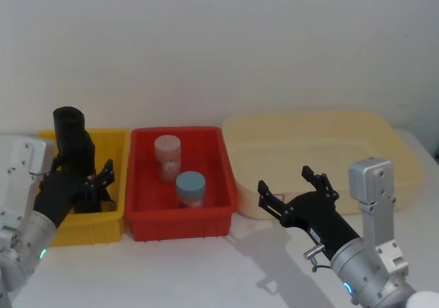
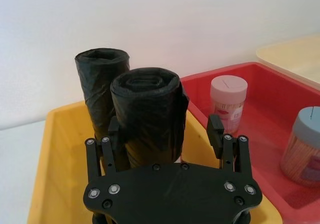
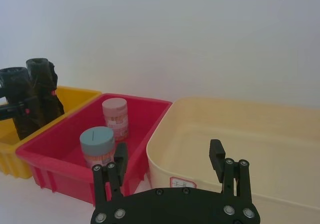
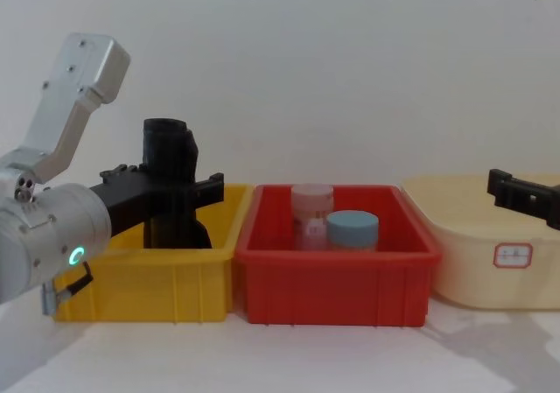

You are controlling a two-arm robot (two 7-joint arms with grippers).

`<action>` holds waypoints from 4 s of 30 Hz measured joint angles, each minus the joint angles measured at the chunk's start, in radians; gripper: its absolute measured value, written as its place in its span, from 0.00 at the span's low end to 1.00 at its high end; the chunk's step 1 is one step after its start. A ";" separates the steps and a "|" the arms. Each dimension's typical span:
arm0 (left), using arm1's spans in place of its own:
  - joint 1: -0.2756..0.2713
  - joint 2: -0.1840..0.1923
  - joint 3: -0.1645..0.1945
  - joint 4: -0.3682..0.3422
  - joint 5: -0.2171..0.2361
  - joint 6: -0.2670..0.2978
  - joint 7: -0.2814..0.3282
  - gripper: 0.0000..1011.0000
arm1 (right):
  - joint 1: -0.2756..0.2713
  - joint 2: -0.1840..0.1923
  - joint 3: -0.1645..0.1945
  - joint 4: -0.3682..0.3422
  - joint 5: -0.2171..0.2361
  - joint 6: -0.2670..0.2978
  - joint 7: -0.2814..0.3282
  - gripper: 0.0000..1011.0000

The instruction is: Pick up the garbage bag with the one hand and transfer it to the other hand.

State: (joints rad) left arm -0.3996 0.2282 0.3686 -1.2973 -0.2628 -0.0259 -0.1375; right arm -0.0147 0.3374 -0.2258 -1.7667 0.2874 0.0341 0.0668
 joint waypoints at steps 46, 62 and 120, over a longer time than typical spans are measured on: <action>-0.035 0.045 -0.018 -0.127 0.066 0.033 -0.075 0.40 | 0.000 0.000 0.000 0.000 0.000 0.000 0.000 0.99; -0.111 0.044 0.033 -0.155 0.043 0.043 -0.227 0.40 | 0.000 0.000 0.000 0.000 0.000 0.000 0.000 0.99; -0.265 -0.156 0.187 0.066 -0.205 -0.002 -0.549 0.40 | 0.001 0.000 0.000 -0.001 -0.003 -0.003 0.000 0.99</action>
State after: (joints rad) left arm -0.6643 0.0724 0.5559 -1.2317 -0.4682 -0.0276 -0.6868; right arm -0.0139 0.3372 -0.2255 -1.7677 0.2844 0.0311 0.0672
